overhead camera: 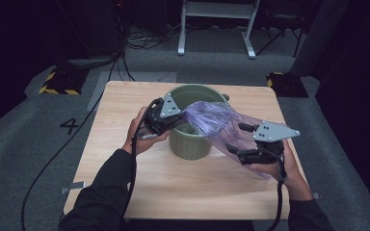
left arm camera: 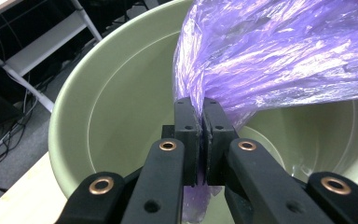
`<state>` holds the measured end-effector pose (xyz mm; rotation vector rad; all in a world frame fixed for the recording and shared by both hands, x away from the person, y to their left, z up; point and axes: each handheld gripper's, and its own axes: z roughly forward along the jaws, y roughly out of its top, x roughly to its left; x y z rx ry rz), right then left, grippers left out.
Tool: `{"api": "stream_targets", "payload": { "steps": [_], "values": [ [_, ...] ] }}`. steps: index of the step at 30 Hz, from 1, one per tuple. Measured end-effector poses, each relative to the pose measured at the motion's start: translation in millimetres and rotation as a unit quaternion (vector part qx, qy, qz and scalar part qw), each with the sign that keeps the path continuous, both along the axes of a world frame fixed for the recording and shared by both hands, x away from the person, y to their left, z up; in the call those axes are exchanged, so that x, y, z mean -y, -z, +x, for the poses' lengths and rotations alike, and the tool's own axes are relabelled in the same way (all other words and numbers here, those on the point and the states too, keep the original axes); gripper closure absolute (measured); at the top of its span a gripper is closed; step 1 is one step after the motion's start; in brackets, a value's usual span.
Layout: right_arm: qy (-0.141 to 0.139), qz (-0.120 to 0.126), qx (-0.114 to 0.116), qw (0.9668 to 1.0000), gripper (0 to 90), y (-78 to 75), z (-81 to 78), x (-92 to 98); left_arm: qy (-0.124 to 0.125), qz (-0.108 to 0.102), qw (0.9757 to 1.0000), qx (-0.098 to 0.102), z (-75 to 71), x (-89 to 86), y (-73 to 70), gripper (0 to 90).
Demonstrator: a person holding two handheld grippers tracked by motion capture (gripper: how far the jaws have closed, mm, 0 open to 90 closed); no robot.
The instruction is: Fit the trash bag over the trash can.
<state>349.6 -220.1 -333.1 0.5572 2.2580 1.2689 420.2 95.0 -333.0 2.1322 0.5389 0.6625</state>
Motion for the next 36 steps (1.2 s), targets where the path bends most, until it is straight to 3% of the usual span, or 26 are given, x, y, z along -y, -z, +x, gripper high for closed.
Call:
{"api": "stream_targets", "payload": {
  "steps": [2, 6, 8, 11, 16, 19, 25, 26, 28, 30, 34, 36],
  "values": [
    [-0.001, 0.0, -0.007, 1.0, 20.9, 7.9, -6.9, 3.2, -0.001, 0.0, 1.0, -0.002, 1.3, -0.2, 0.6, 86.4],
    [0.024, -0.027, -0.001, 0.9994, 24.1, 26.6, -15.4, 2.5, -0.004, -0.003, 1.0, -0.005, 4.2, -3.4, 1.5, 86.1],
    [0.024, -0.037, -0.001, 0.999, 32.6, 35.9, -17.6, 1.5, -0.006, -0.006, 0.9999, -0.009, 5.7, -5.5, 1.7, 86.0],
    [0.029, -0.061, 0.008, 0.9977, 52.6, 46.9, -17.9, 0.2, -0.009, -0.011, 0.9998, -0.014, 7.8, -8.6, 2.3, 85.5],
    [0.027, -0.046, 0.016, 0.9984, 80.0, 60.1, -11.9, 2.2, -0.013, -0.017, 0.9996, -0.017, 9.7, -11.6, 3.2, 81.5],
    [0.028, -0.037, 0.027, 0.9986, 88.3, 60.8, -10.2, 4.2, -0.011, -0.023, 0.9996, -0.016, 10.1, -13.9, 3.2, 81.0],
    [0.04, -0.012, 0.052, 0.9978, 90.0, 52.2, -12.2, 10.6, -0.011, -0.017, 0.9996, -0.017, 11.6, -13.5, 5.4, 80.0],
    [0.04, -0.008, 0.054, 0.9977, 90.0, 50.3, -12.9, 11.6, -0.012, -0.017, 0.9996, -0.017, 11.8, -13.1, 5.6, 77.9],
    [0.043, -0.005, 0.059, 0.9973, 90.0, 47.0, -14.0, 13.0, -0.019, -0.021, 0.9995, -0.015, 12.2, -13.3, 5.6, 64.1],
    [0.048, 0.001, 0.064, 0.9968, 90.0, 43.4, -14.3, 14.7, -0.019, -0.04, 0.9987, -0.023, 12.6, -16.4, 5.2, 50.4],
    [0.054, 0.002, 0.073, 0.9959, 90.0, 36.9, -13.4, 15.8, -0.006, -0.082, 0.9961, -0.032, 11.3, -24.3, 2.2, 32.5],
    [0.055, 0.004, 0.075, 0.9956, 90.0, 33.4, -12.8, 15.6, 0.005, -0.1, 0.9946, -0.028, 8.2, -25.7, -0.2, 29.5]
  ]
}}
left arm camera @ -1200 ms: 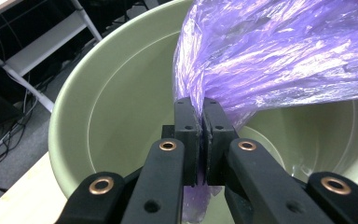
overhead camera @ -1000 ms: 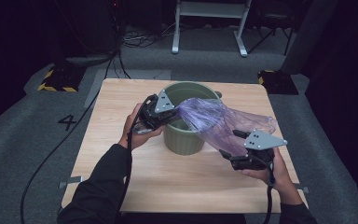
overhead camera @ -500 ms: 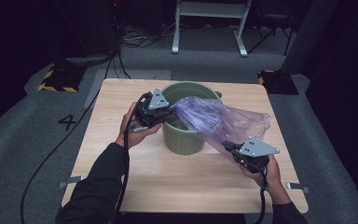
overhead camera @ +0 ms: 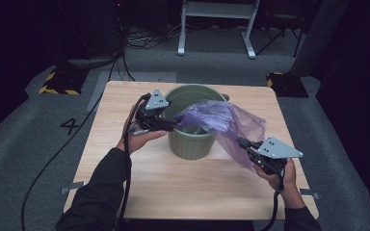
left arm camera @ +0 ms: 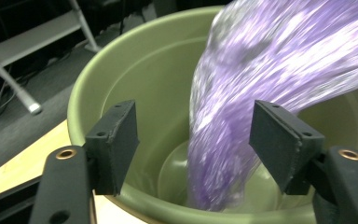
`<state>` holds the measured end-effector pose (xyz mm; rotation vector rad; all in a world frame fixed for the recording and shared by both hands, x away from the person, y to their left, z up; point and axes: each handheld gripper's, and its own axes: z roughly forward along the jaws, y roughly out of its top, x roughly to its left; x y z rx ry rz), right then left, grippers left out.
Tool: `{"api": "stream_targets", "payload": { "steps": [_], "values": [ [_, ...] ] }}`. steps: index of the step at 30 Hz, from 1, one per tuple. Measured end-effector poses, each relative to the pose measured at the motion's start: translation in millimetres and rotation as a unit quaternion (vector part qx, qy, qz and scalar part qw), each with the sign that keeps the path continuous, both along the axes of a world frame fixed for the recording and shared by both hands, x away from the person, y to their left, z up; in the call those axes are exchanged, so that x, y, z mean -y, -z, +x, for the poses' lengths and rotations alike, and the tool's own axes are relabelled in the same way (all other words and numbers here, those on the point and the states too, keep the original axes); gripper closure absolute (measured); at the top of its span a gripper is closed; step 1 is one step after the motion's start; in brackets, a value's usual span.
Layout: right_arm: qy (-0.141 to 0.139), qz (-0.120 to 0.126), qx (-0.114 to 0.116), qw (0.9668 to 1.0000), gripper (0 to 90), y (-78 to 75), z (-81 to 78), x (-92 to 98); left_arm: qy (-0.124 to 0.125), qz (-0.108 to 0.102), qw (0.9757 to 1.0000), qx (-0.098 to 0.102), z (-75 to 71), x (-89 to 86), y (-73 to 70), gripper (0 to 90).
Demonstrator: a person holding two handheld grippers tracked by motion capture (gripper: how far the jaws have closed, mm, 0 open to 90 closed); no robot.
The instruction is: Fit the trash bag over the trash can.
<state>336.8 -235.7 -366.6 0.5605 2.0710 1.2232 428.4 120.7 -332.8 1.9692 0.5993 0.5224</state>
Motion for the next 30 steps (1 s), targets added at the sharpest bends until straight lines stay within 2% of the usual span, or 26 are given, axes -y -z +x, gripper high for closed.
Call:
{"api": "stream_targets", "payload": {
  "steps": [3, 5, 8, 11, 14, 16, 18, 20, 25, 28, 30],
  "values": [
    [0.001, -0.001, 0.006, 1.0, 90.0, -8.3, 0.9, -3.7, 0.019, -0.008, 0.9998, 0.009, -7.3, 4.1, -4.0, 24.6],
    [-0.004, -0.003, 0.008, 1.0, 90.0, -13.3, 1.7, -6.9, 0.04, -0.007, 0.999, 0.017, -13.3, 8.8, -6.7, 22.9],
    [-0.009, -0.009, 0.016, 0.9998, 90.0, -21.8, 1.2, -13.0, 0.055, 0.007, 0.998, 0.029, -20.7, 18.0, -10.2, 22.2],
    [-0.015, -0.01, 0.022, 0.9996, 90.0, -27.6, -0.5, -17.6, 0.064, 0.02, 0.9974, 0.027, -22.8, 27.7, -11.0, 23.8],
    [-0.019, -0.014, 0.024, 0.9994, 90.0, -31.4, -0.7, -22.3, 0.058, 0.051, 0.9964, 0.035, -21.6, 35.9, -9.5, 35.7],
    [-0.02, -0.016, 0.027, 0.9993, 90.0, -33.7, -1.0, -24.4, 0.061, 0.06, 0.9959, 0.029, -19.0, 39.1, -7.4, 52.6],
    [-0.019, -0.016, 0.031, 0.9992, 90.0, -36.3, -1.5, -24.8, 0.058, 0.076, 0.995, 0.03, -15.4, 42.8, -5.2, 63.2],
    [-0.016, -0.013, 0.036, 0.9992, 90.0, -38.7, -2.5, -23.2, 0.051, 0.087, 0.9945, 0.027, -11.5, 47.5, -3.3, 67.3],
    [-0.015, -0.013, 0.032, 0.9993, 90.0, -40.9, -1.0, -21.3, 0.042, 0.082, 0.9956, 0.019, -6.6, 50.7, -1.8, 59.9],
    [-0.02, -0.022, 0.025, 0.9993, 89.7, -41.1, 1.4, -24.6, 0.048, 0.054, 0.9973, 0.011, -8.3, 45.0, -4.1, 44.3],
    [-0.025, -0.03, 0.015, 0.9991, 89.5, -41.3, 4.5, -27.6, 0.06, 0.036, 0.9975, 0.01, -11.0, 41.3, -7.1, 35.9]
  ]
}}
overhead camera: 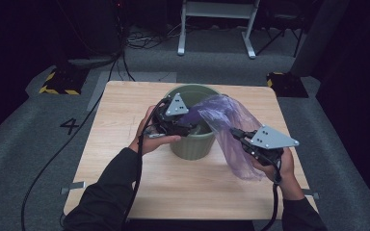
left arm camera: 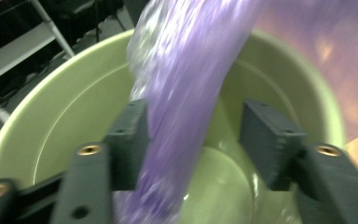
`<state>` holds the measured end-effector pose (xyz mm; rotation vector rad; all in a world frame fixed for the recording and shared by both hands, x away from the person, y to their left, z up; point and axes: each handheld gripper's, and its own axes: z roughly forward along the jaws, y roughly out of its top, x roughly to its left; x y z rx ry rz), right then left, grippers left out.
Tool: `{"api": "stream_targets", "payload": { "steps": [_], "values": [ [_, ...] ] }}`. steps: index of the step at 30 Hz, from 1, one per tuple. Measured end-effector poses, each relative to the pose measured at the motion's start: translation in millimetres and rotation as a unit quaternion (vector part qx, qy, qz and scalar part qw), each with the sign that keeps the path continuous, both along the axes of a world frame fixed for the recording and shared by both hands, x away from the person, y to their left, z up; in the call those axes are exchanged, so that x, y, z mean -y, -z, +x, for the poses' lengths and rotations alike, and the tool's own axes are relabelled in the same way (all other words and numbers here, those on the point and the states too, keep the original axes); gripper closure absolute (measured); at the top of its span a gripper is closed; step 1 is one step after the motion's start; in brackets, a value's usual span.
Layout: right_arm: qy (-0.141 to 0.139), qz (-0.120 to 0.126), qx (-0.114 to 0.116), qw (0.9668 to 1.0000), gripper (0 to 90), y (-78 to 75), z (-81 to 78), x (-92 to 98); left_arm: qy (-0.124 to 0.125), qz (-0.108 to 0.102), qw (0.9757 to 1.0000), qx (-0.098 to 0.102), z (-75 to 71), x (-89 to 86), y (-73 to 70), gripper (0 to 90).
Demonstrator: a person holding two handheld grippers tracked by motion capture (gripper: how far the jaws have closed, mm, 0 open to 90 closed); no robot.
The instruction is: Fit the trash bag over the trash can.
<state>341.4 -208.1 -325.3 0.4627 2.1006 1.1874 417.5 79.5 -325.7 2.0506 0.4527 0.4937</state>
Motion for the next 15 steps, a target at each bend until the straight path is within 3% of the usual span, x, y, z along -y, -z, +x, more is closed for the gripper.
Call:
{"api": "stream_targets", "payload": {
  "steps": [5, 8, 11, 15],
  "values": [
    [-0.01, -0.016, -0.017, 0.9997, 88.4, -0.2, 5.0, -10.7, 0.011, -0.02, 0.9997, 0.009, -11.6, -9.4, -3.0, 23.4],
    [-0.015, -0.026, -0.02, 0.9994, 87.7, -0.5, 7.3, -19.0, 0.009, -0.035, 0.9993, 0.011, -16.4, -16.0, -3.4, 21.7],
    [-0.019, -0.039, -0.021, 0.9988, 87.2, -1.9, 9.9, -28.9, 0.01, -0.035, 0.9992, 0.015, -19.6, -16.7, -4.0, 21.7],
    [-0.025, -0.059, -0.026, 0.9976, 87.1, -3.3, 13.6, -39.3, 0.037, -0.035, 0.9984, 0.023, -26.9, -11.3, -5.9, 21.1]
  ]
}}
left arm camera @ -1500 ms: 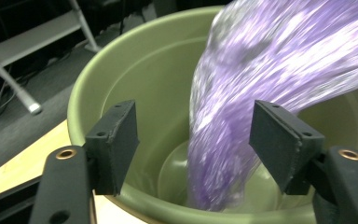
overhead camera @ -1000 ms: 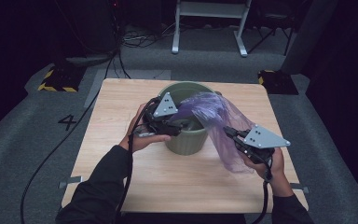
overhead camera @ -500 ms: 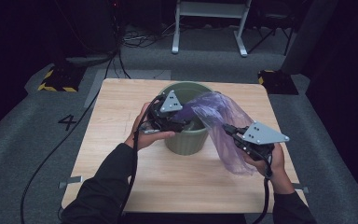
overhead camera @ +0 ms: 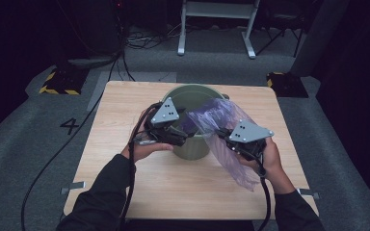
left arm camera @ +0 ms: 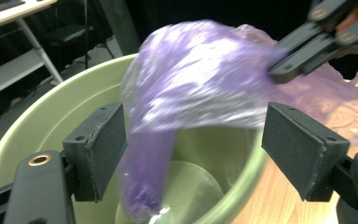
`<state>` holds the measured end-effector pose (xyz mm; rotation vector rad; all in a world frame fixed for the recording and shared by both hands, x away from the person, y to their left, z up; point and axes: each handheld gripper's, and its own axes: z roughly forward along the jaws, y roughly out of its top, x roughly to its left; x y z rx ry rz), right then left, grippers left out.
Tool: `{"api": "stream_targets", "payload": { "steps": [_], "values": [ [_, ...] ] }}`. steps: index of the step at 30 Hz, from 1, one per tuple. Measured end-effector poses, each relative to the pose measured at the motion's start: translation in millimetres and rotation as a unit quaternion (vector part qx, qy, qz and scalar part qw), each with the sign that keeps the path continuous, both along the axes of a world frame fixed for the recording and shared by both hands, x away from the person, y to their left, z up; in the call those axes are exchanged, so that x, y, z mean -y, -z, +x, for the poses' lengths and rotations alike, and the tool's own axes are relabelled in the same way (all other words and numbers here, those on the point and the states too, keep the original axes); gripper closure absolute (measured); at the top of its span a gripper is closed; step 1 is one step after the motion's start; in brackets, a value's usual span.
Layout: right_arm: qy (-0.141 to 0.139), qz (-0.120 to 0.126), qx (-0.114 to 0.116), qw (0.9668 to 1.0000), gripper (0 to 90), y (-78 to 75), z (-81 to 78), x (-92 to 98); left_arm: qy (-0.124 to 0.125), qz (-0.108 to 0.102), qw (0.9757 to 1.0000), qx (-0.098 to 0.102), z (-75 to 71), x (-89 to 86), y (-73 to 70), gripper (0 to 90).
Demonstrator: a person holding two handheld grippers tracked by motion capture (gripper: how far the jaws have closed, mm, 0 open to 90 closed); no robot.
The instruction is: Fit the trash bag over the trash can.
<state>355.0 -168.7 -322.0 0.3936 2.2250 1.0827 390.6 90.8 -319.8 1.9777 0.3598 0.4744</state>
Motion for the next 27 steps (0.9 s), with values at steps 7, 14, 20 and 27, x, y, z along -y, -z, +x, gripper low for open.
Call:
{"api": "stream_targets", "payload": {
  "steps": [7, 14, 20, 27],
  "values": [
    [-0.009, 0.002, -0.007, 0.9999, 86.0, -0.5, 4.2, -4.8, 0.011, 0.039, 0.9991, 0.015, -5.2, 19.9, 2.2, 32.7],
    [-0.013, 0.013, 0.002, 0.9998, 81.6, -1.2, 0.3, -3.3, -0.008, 0.073, 0.9971, 0.02, -2.2, 26.6, 7.0, 70.2],
    [-0.01, 0.037, 0.006, 0.9993, 73.1, -0.3, -0.9, 1.5, -0.016, 0.074, 0.9969, 0.022, 0.3, 25.3, 8.7, 89.7],
    [0.006, 0.052, -0.006, 0.9986, 52.7, 1.8, -0.8, 11.0, -0.044, 0.071, 0.9963, 0.019, 4.2, 16.5, 7.9, 89.9]
  ]
}}
